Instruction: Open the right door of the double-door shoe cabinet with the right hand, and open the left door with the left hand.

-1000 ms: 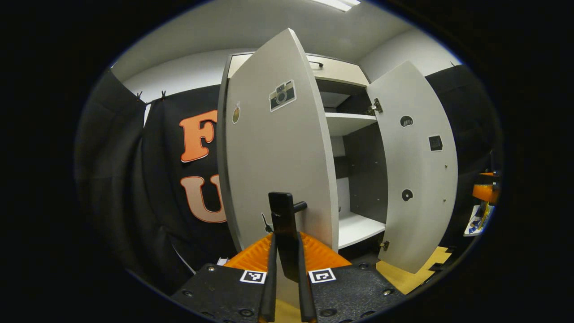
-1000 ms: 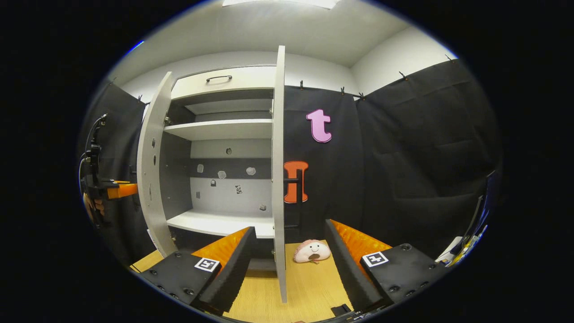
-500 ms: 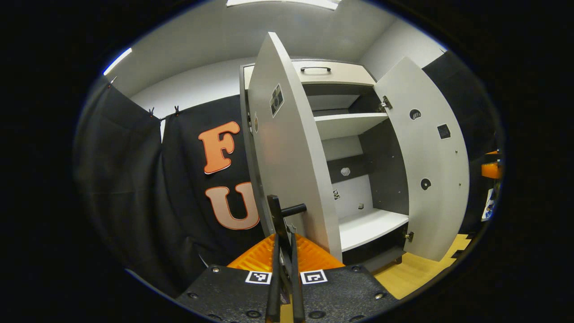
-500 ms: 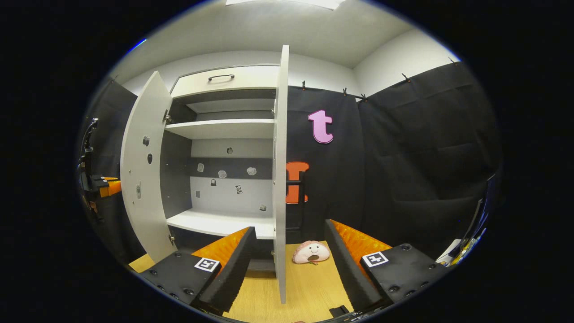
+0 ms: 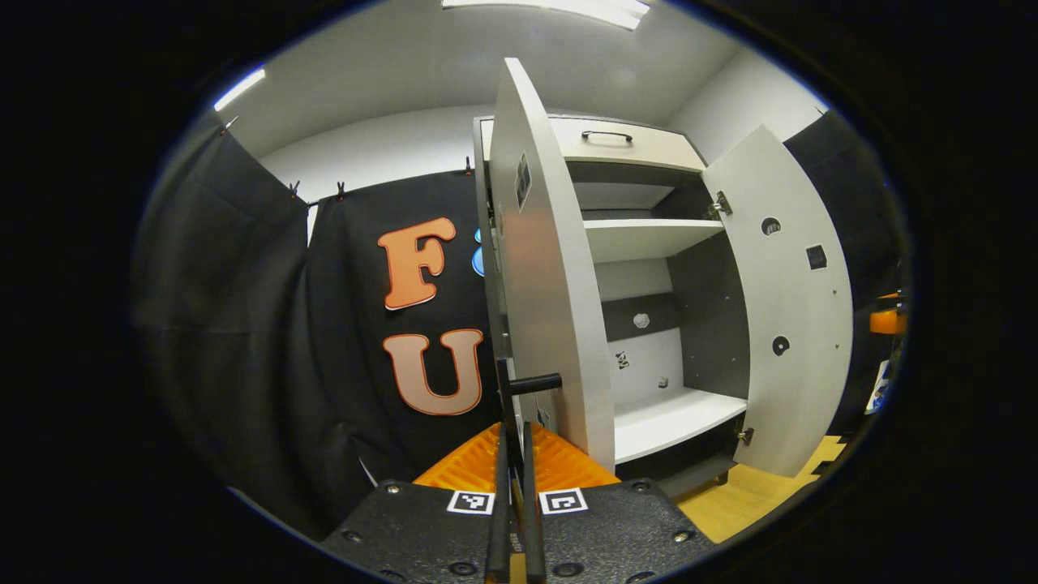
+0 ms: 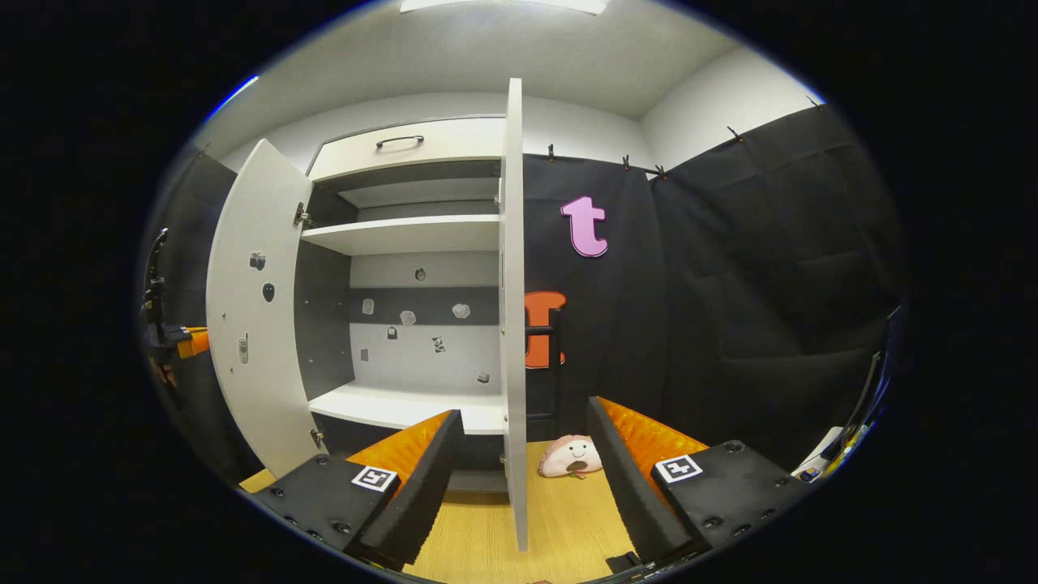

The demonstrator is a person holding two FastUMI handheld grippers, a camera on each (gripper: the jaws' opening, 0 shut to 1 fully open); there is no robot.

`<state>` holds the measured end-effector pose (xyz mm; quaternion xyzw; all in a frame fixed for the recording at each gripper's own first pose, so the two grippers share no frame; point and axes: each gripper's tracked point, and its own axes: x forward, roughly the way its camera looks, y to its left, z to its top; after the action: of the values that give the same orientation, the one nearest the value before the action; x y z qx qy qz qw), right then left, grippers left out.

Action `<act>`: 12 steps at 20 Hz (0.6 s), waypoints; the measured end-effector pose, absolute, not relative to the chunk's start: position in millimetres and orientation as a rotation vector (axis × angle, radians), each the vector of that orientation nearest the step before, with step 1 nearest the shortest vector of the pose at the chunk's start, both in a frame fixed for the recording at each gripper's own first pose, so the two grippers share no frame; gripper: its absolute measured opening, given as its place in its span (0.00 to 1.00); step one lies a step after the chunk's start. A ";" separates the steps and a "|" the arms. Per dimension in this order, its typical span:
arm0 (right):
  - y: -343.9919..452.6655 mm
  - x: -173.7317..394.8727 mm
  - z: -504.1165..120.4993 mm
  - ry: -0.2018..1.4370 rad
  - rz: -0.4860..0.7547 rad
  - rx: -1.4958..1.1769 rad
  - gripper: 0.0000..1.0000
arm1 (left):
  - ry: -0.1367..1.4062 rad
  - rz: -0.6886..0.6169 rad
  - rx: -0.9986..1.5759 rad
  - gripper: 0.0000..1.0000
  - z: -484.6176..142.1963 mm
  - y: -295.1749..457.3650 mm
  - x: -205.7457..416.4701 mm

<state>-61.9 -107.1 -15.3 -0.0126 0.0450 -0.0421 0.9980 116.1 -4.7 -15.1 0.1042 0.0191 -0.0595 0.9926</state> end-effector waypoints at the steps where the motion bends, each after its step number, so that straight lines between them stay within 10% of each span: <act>1: -107.7 -61.4 -14.1 0.090 -0.087 -0.026 0.94 | 0.039 -0.110 0.190 0.06 -15.4 -2.5 116.7; 12: -104.1 -61.4 -21.2 0.123 -0.088 -0.035 0.93 | 0.025 -0.117 0.152 0.04 -13.9 3.8 111.3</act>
<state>-61.4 -104.1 -21.2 -0.0173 0.0612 -0.0440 0.9970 111.3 3.8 -13.9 0.0761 0.0124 -0.0586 0.9953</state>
